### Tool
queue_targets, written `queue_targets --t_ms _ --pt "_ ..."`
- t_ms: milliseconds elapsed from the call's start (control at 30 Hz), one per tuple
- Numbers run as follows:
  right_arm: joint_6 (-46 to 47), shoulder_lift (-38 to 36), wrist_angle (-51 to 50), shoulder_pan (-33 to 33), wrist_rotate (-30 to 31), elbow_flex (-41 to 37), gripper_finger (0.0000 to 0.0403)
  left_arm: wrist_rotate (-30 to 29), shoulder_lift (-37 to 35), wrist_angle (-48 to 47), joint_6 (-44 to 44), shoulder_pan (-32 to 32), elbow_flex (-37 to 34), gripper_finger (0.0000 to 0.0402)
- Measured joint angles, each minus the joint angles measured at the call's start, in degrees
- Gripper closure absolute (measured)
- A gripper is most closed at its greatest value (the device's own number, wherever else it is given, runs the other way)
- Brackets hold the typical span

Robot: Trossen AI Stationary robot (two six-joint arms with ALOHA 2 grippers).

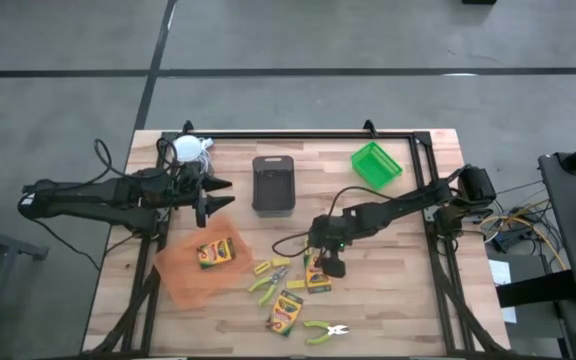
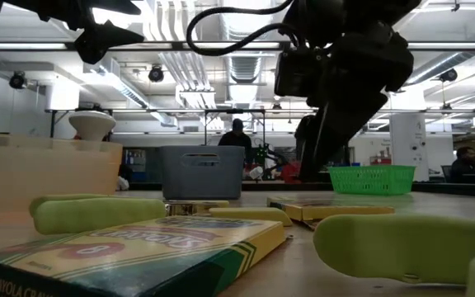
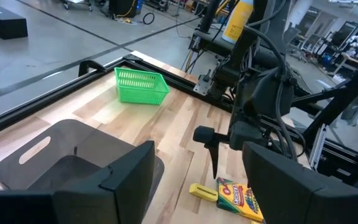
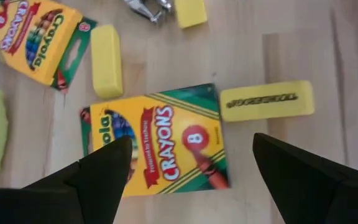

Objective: Pick & Place School Supplies
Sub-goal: Put the pack of crayons into the orange bin

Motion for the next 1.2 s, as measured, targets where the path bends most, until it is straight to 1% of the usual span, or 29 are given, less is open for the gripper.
queue_targets --t_ms 167,233,467,733,1200 --pt "0.2 2.8 1.0 0.0 -4.2 -0.1 0.0076 0.0 0.0 0.0 0.0 0.0 0.0 0.0151" --pt "0.2 3.7 1.9 0.0 -4.5 -0.1 0.0076 0.0 0.1 -0.1 0.0 0.0 0.0 0.0151" --pt "-0.2 5.0 2.9 0.0 -4.5 0.0 0.0076 0.0 0.4 -0.3 0.0 0.0 0.0 0.0151" --pt "-4.1 5.6 3.2 0.0 -3.4 -0.5 0.0076 0.0 0.3 -0.3 0.0 0.0 0.0 0.0151" --pt "-4.1 6.6 3.0 0.0 -2.5 -0.5 0.0080 0.0 0.3 -0.2 0.0 0.0 0.0 0.0151"
